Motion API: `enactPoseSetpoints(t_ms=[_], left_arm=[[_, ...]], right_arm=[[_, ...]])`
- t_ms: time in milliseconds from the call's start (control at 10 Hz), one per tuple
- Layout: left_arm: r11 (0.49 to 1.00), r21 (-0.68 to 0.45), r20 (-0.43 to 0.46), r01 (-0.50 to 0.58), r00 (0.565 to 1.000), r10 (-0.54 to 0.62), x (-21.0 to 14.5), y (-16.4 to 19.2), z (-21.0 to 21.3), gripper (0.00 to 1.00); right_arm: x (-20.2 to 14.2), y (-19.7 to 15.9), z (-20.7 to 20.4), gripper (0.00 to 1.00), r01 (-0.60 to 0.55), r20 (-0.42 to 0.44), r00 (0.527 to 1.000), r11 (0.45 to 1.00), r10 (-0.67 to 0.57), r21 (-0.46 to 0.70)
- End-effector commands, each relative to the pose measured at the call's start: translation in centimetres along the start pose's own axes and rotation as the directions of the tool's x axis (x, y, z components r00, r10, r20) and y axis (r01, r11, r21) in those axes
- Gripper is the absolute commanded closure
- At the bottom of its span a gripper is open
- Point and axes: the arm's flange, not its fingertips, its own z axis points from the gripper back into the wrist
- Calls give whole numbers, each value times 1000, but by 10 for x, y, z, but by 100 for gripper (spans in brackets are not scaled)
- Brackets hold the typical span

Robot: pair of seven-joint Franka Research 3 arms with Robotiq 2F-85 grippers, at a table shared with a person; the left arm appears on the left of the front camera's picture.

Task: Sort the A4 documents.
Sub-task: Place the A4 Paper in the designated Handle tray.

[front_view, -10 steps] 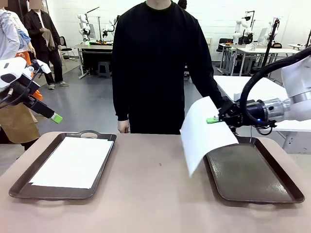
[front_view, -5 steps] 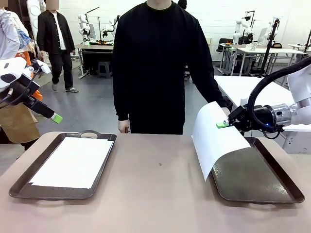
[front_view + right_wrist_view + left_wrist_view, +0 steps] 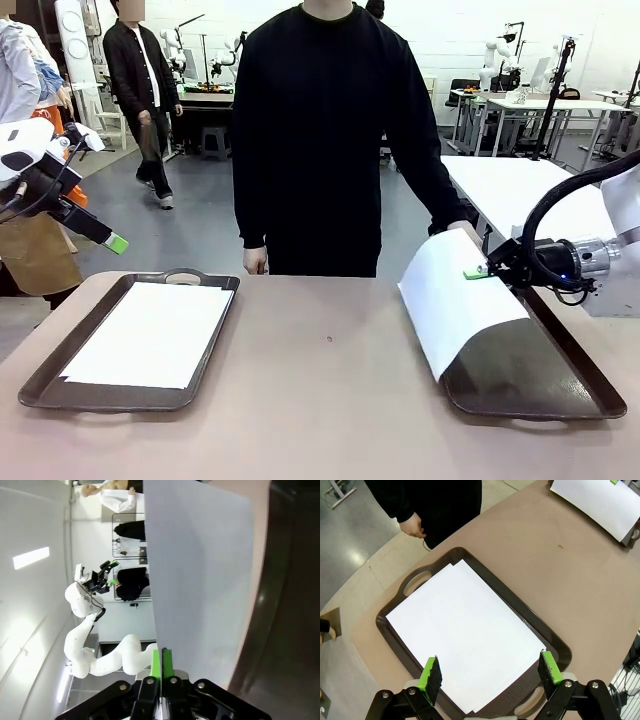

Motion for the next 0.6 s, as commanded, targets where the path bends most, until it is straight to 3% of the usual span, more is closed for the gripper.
enactPoseSetpoints(t_ms=[0,500], left_arm=[[1000,6,-1,0,1000,0,-1,0,1,0],[1000,6,-1,0,1000,0,-1,0,1,0]], right_arm=[[-4,-2,6,99,-27,18,999,992,29,-120],[-14,-13,28,99,-34,94,993,930,73,-365]])
